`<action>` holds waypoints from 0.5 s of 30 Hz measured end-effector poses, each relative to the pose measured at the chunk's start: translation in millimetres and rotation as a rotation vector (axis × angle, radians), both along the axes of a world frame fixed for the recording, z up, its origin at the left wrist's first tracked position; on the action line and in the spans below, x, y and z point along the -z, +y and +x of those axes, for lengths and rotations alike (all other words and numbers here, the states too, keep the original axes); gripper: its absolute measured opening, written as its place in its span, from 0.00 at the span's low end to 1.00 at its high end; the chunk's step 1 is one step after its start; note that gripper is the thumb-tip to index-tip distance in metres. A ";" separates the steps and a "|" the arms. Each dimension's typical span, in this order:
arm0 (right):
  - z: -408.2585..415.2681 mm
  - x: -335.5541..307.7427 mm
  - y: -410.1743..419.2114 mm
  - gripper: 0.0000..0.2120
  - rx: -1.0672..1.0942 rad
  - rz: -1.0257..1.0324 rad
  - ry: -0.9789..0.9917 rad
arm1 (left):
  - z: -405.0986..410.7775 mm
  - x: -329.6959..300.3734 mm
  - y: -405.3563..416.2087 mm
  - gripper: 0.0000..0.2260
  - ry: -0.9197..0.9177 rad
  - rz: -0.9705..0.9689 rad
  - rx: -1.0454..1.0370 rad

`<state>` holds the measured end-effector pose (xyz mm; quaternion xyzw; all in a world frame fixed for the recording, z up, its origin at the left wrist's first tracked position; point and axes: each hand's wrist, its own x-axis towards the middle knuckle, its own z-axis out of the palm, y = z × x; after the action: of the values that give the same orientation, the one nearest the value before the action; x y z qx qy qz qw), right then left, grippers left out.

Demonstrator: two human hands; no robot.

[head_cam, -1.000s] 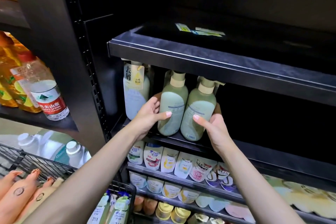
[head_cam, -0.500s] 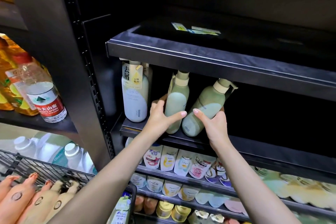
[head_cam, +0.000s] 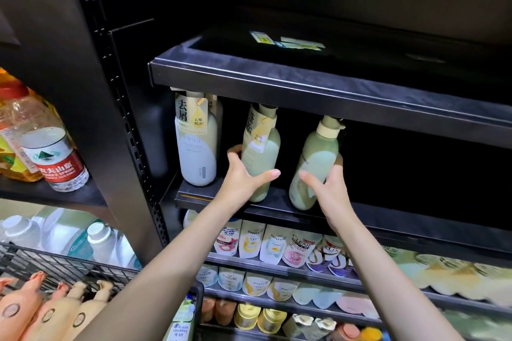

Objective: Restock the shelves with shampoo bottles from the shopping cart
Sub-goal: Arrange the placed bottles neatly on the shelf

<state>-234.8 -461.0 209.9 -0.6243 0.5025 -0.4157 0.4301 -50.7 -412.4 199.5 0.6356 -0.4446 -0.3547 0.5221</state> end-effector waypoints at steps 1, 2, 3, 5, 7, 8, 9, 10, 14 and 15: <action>-3.9 0.2 0.2 0.15 -0.048 0.022 0.020 | 4.3 2.5 1.1 0.36 0.031 0.023 0.044; -9.1 1.7 -1.4 0.14 -0.082 0.038 0.057 | 8.6 4.6 2.8 0.35 0.047 0.034 0.083; -14.0 2.6 -2.7 0.14 -0.103 0.037 0.105 | 13.2 7.7 3.8 0.34 0.051 0.023 0.113; -21.0 1.6 -2.8 0.18 -0.109 0.008 0.202 | 18.4 10.2 5.9 0.33 0.009 0.001 0.113; -21.2 -3.0 -0.8 0.26 -0.064 -0.037 0.280 | 18.7 10.9 4.2 0.32 -0.085 0.013 0.033; -19.7 -5.0 0.5 0.28 -0.043 -0.036 0.306 | 16.1 10.3 4.1 0.31 -0.148 0.023 -0.014; -18.9 -4.3 0.4 0.30 -0.047 -0.022 0.314 | 12.5 8.7 5.0 0.30 -0.197 0.025 -0.060; -18.9 -2.9 0.6 0.31 -0.080 0.006 0.308 | 8.8 8.3 5.1 0.30 -0.234 0.025 -0.102; -26.8 11.4 -0.2 0.42 -0.159 0.071 0.158 | -1.8 7.7 2.9 0.31 -0.310 0.030 -0.204; -28.2 12.6 -0.5 0.41 -0.145 0.062 0.130 | -3.7 8.0 0.2 0.31 -0.315 0.036 -0.229</action>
<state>-263.0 -461.5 197.3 -0.6712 0.4953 -0.3264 0.4447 -54.3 -412.2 191.4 0.7388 -0.4390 -0.1970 0.4718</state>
